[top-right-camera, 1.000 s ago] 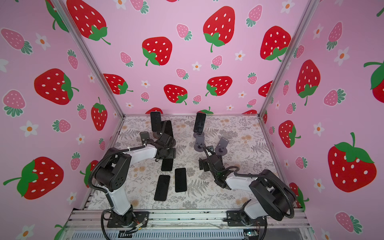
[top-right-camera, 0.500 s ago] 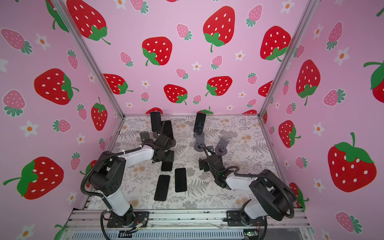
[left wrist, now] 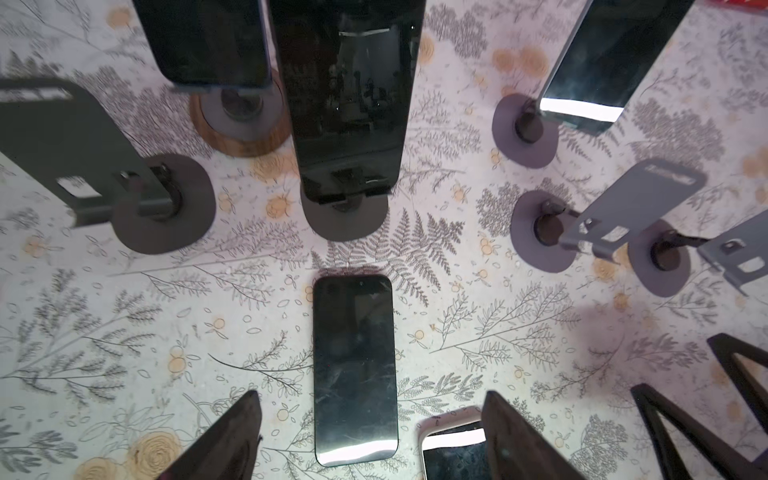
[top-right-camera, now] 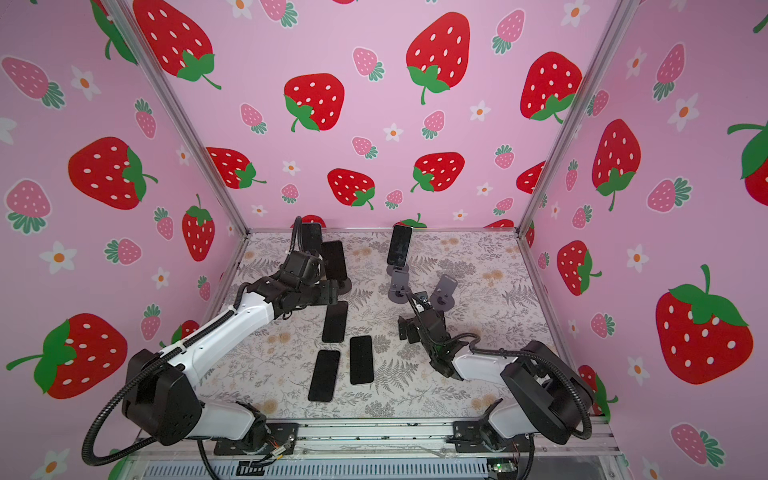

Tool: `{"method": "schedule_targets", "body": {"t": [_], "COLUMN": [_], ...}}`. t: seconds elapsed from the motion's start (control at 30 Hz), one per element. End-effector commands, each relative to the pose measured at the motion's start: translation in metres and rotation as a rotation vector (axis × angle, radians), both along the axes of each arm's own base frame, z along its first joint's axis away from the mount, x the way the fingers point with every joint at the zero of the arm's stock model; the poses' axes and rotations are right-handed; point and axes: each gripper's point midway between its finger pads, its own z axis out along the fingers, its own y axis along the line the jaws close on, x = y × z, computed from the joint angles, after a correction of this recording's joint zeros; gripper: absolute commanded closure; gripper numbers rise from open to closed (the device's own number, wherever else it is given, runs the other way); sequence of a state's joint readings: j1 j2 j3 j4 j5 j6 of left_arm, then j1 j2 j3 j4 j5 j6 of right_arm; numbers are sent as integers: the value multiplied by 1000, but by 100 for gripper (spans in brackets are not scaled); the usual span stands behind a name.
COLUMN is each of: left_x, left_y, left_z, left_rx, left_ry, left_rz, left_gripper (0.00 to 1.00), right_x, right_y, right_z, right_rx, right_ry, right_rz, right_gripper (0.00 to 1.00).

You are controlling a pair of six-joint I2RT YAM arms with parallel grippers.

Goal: Remove the phone from the phone stand
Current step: 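Raise the left gripper and move it toward another black phone on a stand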

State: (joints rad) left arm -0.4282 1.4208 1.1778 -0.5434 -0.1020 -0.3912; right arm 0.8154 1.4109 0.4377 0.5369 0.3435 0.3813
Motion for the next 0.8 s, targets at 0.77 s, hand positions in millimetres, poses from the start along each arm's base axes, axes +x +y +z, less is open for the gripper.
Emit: {"method": "schedule_targets", "body": {"t": [0.77], "left_x": [122], "left_y": [8], "left_z": [63], "left_rx": [-61], "left_ry": [-159], "left_rz": [77], "left_gripper": [1], "right_x": [4], "right_y": [-7], "right_z": [6], "right_rx": [-2], "right_ry": [-31], "right_rz": [-37], "right_gripper": [0]}}
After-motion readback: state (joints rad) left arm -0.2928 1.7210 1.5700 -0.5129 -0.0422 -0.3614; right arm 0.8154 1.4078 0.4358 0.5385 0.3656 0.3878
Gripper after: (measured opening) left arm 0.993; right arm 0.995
